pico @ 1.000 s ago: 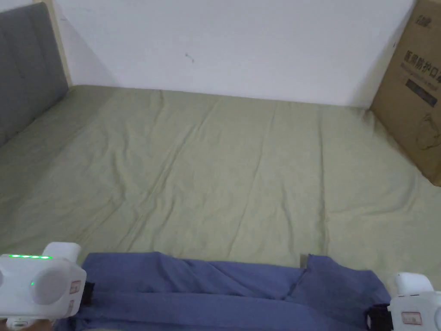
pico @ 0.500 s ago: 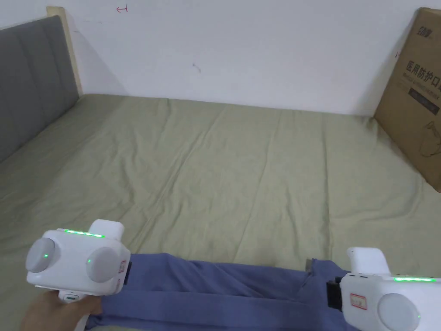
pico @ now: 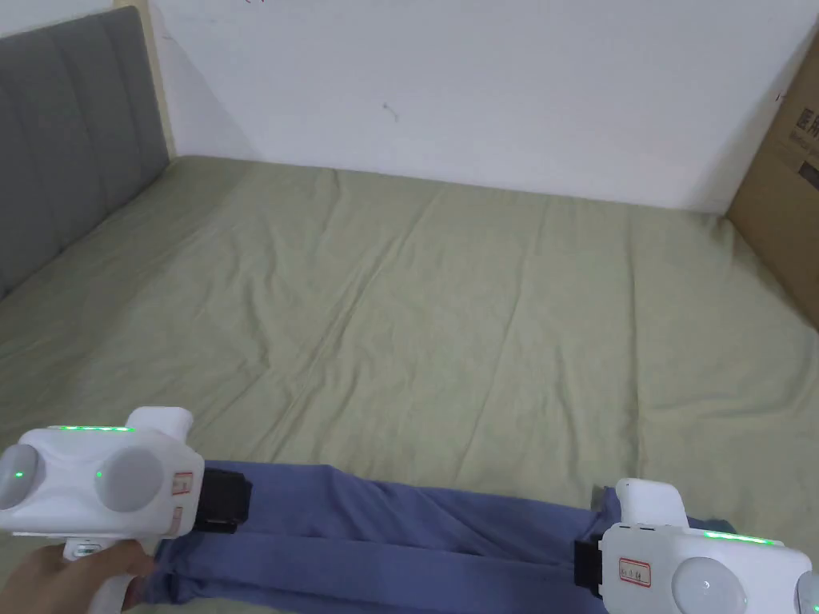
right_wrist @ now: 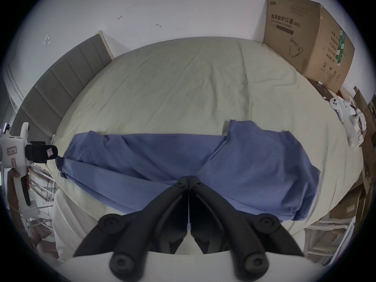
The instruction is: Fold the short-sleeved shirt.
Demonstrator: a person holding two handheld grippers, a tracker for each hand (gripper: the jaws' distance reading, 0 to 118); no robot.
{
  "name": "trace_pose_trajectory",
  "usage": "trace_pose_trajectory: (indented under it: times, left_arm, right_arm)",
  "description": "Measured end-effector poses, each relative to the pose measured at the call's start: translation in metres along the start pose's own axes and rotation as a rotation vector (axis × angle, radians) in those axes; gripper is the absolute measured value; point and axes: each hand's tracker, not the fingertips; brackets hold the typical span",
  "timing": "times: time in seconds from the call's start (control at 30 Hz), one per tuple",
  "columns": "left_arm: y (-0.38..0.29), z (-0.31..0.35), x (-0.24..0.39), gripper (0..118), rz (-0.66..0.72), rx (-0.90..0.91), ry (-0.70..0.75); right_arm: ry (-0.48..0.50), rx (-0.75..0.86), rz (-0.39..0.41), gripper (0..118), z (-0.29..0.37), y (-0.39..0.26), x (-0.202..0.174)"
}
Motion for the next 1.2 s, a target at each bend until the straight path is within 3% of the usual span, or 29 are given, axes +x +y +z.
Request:
trace_pose_trajectory:
  times: [0.1, 0.33, 0.47, 0.63, 0.67, 0.7, 0.8, 0.9, 1.0, 1.1, 1.2]
  left_arm:
    - [-0.004, -0.015, -0.027, 107, 0.091, -0.043, -0.085]
    - [-0.019, -0.068, -0.055, 109, 0.314, -0.168, -0.309]
    - [-0.020, -0.072, -0.041, 107, 0.316, -0.147, -0.244]
    - [-0.015, -0.055, -0.012, 59, 0.158, -0.156, -0.054]
    - [-0.012, -0.061, -0.019, 42, 0.172, -0.150, -0.077]
    - [-0.008, -0.056, -0.019, 10, 0.176, -0.148, -0.071]
    - [-0.002, -0.050, -0.011, 9, 0.241, -0.138, -0.154]
    - [0.005, -0.041, 0.014, 9, 0.122, -0.122, -0.095]
    - [0.015, -0.014, 0.036, 9, 0.112, -0.046, -0.143]
    - [0.027, 0.023, 0.079, 9, -0.016, 0.055, -0.167]
    - [0.032, 0.046, 0.134, 9, -0.137, 0.105, -0.281]
  right_arm:
    - [-0.007, -0.019, 0.022, 1, -0.004, 0.003, -0.001]
    - [0.027, -0.033, -0.018, 1, -0.011, 0.012, -0.005]
    - [0.015, -0.036, 0.021, 1, -0.013, 0.013, -0.012]
    - [0.032, -0.054, 0.008, 1, -0.020, 0.013, -0.012]
    - [0.034, -0.058, 0.006, 1, -0.020, 0.012, -0.012]
    - [0.034, -0.060, 0.000, 1, -0.020, 0.012, -0.012]
    - [0.037, -0.061, -0.017, 1, -0.019, 0.009, -0.009]
    - [0.038, -0.056, -0.033, 1, -0.014, 0.006, -0.003]
    - [0.032, -0.038, -0.056, 1, -0.004, 0.005, 0.009]
    - [0.016, -0.006, -0.083, 1, 0.008, 0.004, 0.024]
    - [0.000, 0.027, -0.126, 1, 0.020, 0.002, 0.041]
